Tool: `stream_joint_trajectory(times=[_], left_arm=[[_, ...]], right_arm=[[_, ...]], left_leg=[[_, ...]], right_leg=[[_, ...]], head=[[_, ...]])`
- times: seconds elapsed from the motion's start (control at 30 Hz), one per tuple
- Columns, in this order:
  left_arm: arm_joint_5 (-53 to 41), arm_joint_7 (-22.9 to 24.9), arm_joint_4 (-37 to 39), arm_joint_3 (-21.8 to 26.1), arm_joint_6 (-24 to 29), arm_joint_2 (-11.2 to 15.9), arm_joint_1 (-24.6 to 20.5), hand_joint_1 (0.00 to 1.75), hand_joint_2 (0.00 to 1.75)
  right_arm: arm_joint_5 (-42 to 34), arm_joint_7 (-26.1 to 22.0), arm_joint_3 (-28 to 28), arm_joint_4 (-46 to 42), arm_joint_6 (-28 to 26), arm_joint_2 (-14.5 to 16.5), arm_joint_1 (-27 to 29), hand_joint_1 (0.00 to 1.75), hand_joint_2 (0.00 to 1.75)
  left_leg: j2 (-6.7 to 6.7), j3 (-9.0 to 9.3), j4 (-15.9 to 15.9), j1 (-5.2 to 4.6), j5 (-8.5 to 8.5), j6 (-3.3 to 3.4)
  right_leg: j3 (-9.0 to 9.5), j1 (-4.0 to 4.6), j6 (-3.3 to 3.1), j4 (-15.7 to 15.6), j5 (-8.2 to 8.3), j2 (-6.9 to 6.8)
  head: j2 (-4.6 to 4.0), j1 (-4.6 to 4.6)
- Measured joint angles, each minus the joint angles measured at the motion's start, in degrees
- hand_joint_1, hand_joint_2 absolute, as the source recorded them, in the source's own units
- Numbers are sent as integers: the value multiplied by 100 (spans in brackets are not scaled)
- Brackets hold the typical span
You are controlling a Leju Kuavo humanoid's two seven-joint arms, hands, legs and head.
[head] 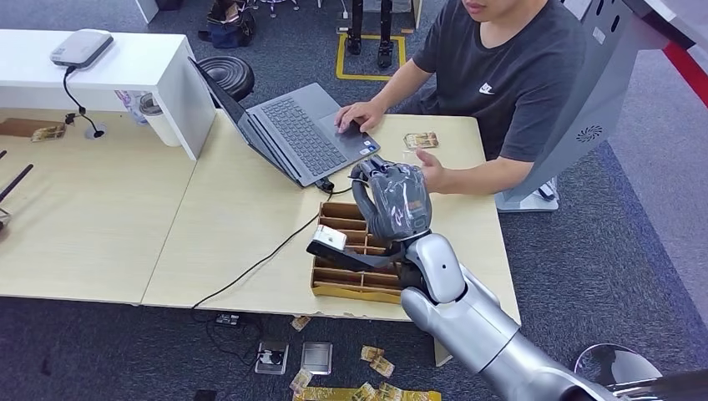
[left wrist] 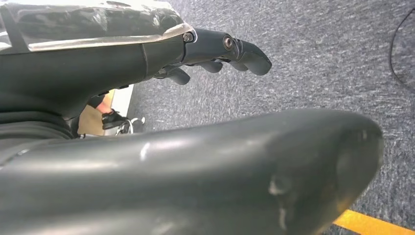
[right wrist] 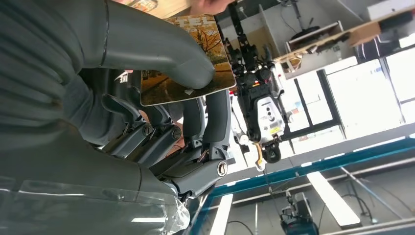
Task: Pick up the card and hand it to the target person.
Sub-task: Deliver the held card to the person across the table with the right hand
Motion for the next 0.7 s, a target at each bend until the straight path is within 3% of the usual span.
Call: stream_joint_trajectory(times=[0.47, 0.5, 0.6, 0.63, 0.7], left_arm=[[-39, 10, 0, -32, -34, -1, -6, 0, 0], [-39, 10, 0, -40, -34, -1, -6, 0, 0], [-39, 13, 0, -68, -40, -1, -5, 0, 0], [-38, 13, 0, -75, -43, 0, -5, 0, 0], [-32, 13, 0, -86, -43, 1, -5, 0, 0]], right_arm=[[39, 151, 30, 1863, -78, 361, -651, 171, 175], [82, 180, 29, 1928, -85, 370, -657, 156, 175], [265, 261, 25, 2047, -102, 376, -660, 38, 175], [339, 274, 19, 2074, -105, 376, -657, 10, 175], [492, 278, -15, 2111, -109, 376, -641, 2, 175]], left_leg=[[1, 1, 0, 0, 0, 0], [1, 1, 0, 0, 0, 0], [1, 1, 0, 0, 0, 0], [1, 1, 0, 0, 0, 0], [1, 1, 0, 0, 0, 0]], right_leg=[[-2, 0, 0, 0, 0, 0], [-2, 0, 0, 0, 0, 0], [-2, 0, 0, 0, 0, 1], [-2, 0, 0, 0, 0, 1], [-2, 0, 0, 0, 0, 1]], head=[[0, -7], [0, -6], [0, -2], [0, -2], [0, -2]])
